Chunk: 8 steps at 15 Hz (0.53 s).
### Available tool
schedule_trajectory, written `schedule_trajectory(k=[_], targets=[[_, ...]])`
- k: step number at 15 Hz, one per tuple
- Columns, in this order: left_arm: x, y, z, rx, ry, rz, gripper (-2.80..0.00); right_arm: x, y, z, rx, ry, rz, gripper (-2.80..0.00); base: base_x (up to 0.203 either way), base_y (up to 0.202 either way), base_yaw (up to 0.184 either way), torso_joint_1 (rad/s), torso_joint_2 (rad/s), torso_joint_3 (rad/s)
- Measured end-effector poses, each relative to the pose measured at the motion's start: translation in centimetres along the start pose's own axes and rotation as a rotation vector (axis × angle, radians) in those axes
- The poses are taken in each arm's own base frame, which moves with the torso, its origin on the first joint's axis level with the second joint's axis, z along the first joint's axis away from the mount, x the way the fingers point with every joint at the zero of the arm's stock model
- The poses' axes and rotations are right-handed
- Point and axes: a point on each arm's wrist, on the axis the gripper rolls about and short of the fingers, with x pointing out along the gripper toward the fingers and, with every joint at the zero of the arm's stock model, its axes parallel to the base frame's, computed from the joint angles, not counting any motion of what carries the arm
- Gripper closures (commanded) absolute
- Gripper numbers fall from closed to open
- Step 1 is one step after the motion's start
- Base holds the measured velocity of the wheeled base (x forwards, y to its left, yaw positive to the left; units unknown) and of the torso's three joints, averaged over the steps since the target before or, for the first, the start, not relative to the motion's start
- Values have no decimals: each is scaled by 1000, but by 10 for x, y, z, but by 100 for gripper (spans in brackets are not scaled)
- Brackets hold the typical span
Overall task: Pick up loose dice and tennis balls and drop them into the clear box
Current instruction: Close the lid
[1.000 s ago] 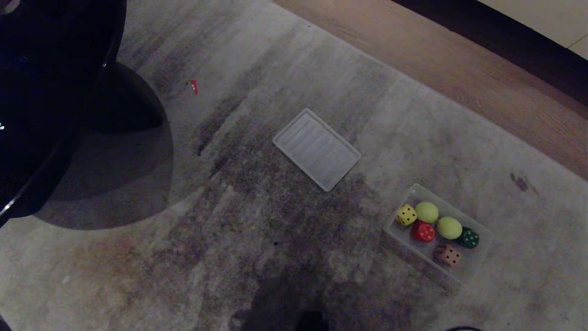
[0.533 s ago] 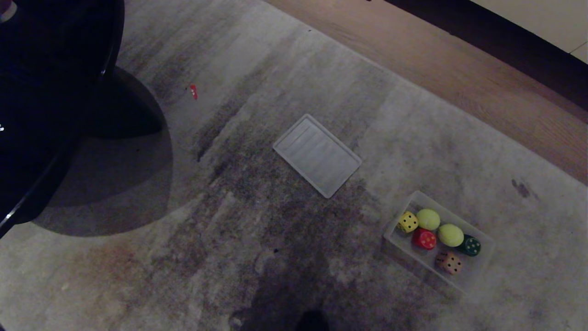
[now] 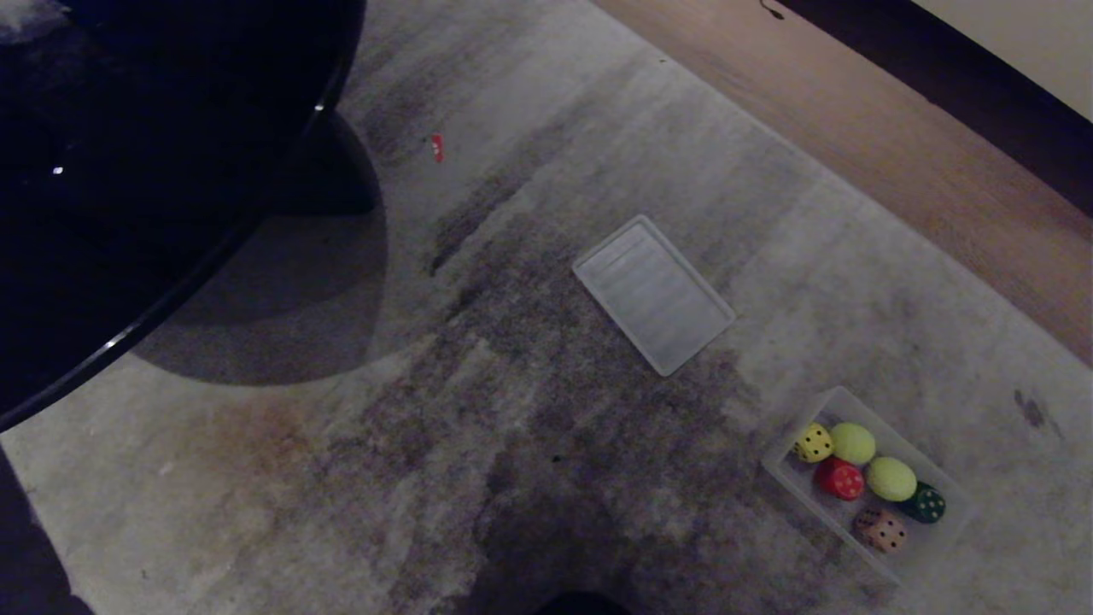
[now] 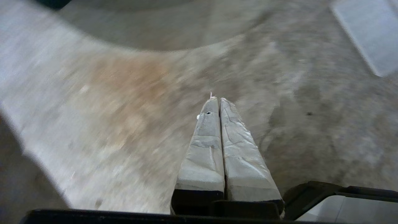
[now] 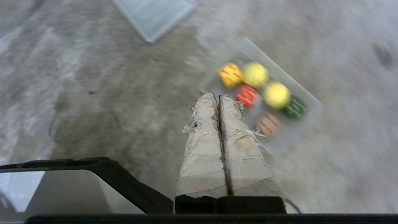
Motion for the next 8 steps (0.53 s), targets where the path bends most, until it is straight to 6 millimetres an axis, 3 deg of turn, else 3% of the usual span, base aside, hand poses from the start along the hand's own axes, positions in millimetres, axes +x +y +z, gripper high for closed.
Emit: schedule_trajectory(k=[3,8], targets=[[0,0,0,-6,-1,0,0,0,0,0,1,0,2,0,1,-4,94,2,0,4],[0,0,0,-7,-2,1,0,0,0,0,1,0,0,0,0,0,0,0,0,0]])
